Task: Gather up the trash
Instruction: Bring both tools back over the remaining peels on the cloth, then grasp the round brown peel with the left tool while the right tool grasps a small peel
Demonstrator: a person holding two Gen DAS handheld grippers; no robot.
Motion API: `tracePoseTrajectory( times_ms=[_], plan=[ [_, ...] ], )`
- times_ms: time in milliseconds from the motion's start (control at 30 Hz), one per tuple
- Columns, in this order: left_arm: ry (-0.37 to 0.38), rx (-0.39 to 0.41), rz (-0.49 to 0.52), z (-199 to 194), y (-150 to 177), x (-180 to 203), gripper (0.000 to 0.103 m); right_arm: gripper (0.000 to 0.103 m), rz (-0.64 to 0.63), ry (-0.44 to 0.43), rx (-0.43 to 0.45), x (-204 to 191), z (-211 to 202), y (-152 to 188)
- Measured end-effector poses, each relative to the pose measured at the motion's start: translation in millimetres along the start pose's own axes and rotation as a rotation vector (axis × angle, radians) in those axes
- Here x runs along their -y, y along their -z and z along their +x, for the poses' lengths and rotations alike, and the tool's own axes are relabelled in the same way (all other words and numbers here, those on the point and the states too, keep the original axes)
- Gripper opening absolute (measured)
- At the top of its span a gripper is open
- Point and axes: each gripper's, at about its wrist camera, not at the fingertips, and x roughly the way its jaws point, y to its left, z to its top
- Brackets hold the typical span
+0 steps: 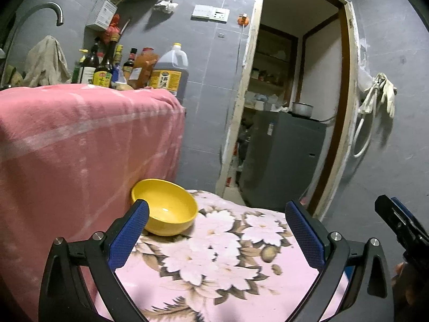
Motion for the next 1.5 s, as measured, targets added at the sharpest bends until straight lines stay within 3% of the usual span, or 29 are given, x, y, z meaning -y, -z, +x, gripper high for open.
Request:
tracePoseTrajectory(
  times_ms=[267,667,900,1100,1267,1333,1500],
  plan=[
    [-0.027,-0.036,0.035,16.4,15.9,-7.4,0.099,0.103,-0.040,-0.005,-0.078,-6.9,25.2,22.9],
    [-0.056,-0.205,0.014,64.3,37.8,-22.6,0.099,0.103,-0.054,0.003,-0.392,7.4,86.5,68.7],
    [-0.071,-0.326,0.022,92.5,50.0,-23.2,0.099,0.080,-0.041,-0.045,-0.574,15.3,119.3,93.5],
    [-0.066,-0.398,0.009,111.4,58.3,-24.1,0.099,0.051,-0.057,-0.080,-0.679,12.0,139.1,110.9],
    [-0.040,-0.441,-0.025,121.2,61.3,-24.5,0.098,0.035,-0.085,-0.112,-0.744,7.6,150.9,119.6],
    [-0.030,-0.453,-0.030,125.0,60.9,-22.5,0.098,0.020,-0.105,-0.122,-0.756,5.9,153.7,122.2],
    [0.005,-0.488,-0.016,136.3,62.5,-11.4,0.097,0.017,-0.093,-0.141,-0.754,14.2,150.8,123.1]
  ],
)
